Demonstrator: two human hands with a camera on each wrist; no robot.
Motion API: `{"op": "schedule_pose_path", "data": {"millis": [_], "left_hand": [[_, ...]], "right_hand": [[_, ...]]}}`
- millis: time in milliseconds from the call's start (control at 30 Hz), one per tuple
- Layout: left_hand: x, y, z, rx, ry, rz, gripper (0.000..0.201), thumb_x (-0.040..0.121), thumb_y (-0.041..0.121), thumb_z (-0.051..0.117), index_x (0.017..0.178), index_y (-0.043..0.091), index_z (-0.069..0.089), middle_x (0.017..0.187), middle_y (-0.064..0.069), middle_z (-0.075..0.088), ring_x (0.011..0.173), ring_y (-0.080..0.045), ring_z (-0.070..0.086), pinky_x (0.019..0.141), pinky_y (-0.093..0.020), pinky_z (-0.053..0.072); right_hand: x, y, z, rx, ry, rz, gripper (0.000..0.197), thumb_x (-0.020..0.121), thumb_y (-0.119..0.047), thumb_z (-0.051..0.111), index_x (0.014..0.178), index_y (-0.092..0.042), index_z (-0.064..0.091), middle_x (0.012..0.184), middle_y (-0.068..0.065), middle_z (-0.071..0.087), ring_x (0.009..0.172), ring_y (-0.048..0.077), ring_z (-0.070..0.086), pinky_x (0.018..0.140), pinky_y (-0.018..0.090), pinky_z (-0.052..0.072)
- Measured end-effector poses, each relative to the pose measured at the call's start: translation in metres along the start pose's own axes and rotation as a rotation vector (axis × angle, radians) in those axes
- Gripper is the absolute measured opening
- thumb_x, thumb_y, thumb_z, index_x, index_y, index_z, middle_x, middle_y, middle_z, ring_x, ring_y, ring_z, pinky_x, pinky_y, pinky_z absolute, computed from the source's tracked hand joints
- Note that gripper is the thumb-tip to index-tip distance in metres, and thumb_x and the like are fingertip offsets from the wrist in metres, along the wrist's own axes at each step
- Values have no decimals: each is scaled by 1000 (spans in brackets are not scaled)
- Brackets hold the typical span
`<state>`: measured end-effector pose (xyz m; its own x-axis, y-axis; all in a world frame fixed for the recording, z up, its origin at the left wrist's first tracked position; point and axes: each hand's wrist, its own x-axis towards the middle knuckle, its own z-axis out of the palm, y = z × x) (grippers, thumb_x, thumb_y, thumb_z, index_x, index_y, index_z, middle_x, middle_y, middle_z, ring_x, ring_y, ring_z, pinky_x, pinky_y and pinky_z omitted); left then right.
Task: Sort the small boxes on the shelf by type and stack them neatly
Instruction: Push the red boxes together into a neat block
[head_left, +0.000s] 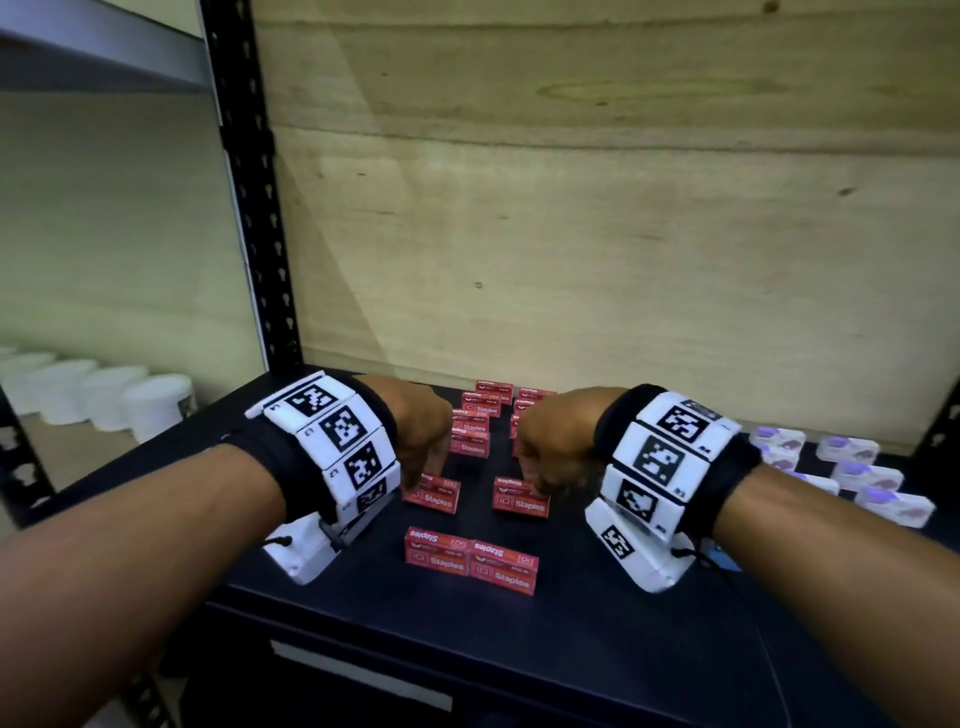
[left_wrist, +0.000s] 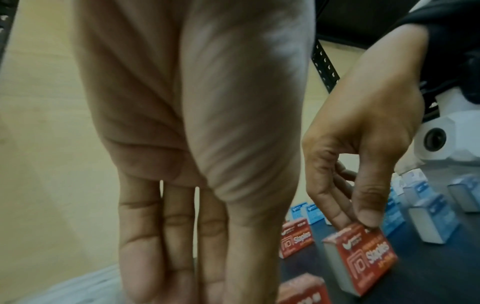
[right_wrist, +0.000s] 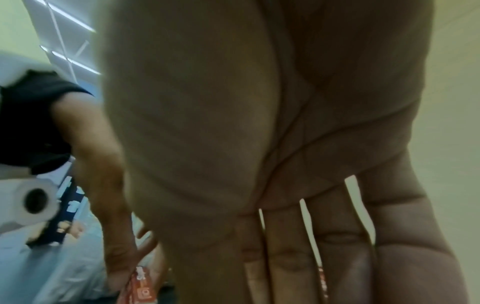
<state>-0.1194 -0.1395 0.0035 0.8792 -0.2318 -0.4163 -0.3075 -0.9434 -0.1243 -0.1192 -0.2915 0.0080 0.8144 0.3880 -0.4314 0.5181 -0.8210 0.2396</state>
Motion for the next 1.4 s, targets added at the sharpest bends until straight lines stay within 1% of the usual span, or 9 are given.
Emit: {"op": "schedule_pose_path", "data": {"millis": [67,200,400,500,600,667,767,1000,1400], "left_hand": [[-6,-2,3,-12,-36,18,28,85,12,74,112,19,73,103,6,69,95,-9,60,85,-24,48],[-16,-7,11,-48,-66,22,20,83,15,75,101,24,76,97,5,76,95,-10,69,91,-31,54],[-28,-9,22,-109,-37,53,20,84,17,75,103,24,75,94,6,75,91,-10,68,83,-26,55],[-33,-10,25,-162,-45,56,28,83,15,76,108,26,72,92,12,71,77,-2,61,67,-14,47],[-39,-9,26,-185,-91,77,48,77,16,81,120,30,64,91,18,66,76,2,58,80,-19,49],[-43,-5,27,-182,-117,83,55,74,21,84,123,33,60,83,21,60,74,3,56,87,-23,50],[-43,2,30,-125,-92,85,57,73,33,85,124,34,59,89,21,55,91,-6,57,96,-31,49],[-40,13,35,-105,-15,112,45,82,37,77,124,32,60,112,12,62,94,-9,55,89,-26,46],[-38,10,38,-120,5,129,44,83,33,76,124,32,61,118,10,65,99,-9,59,94,-29,48]], "right_hand": [[-10,-2,3,50,-6,-45,25,97,-20,59,119,-9,67,106,2,67,70,9,54,58,17,47],[-28,-11,10,87,-13,-89,23,96,-25,61,113,-14,71,106,-2,71,92,15,63,77,27,49],[-40,-16,18,27,-24,-107,22,99,-25,57,113,-14,70,100,-3,67,94,18,62,71,26,48],[-44,-15,20,33,-26,-110,24,99,-28,56,116,-16,68,107,-3,68,94,17,62,66,23,46],[-49,-13,21,74,-43,-127,31,94,-36,64,122,-24,64,114,-6,68,101,17,63,84,30,53],[-49,-14,23,51,-62,-123,42,89,-45,67,126,-26,60,116,-5,65,102,19,62,87,33,52],[-45,-20,30,22,-46,-112,51,86,-55,66,126,-24,58,117,-3,64,103,21,61,90,37,52],[-37,-31,37,36,36,-148,45,90,-50,63,124,-22,58,113,0,64,99,23,62,83,36,53],[-32,-39,37,54,96,-155,44,93,-47,61,124,-17,58,109,3,62,92,23,61,69,30,45]]}}
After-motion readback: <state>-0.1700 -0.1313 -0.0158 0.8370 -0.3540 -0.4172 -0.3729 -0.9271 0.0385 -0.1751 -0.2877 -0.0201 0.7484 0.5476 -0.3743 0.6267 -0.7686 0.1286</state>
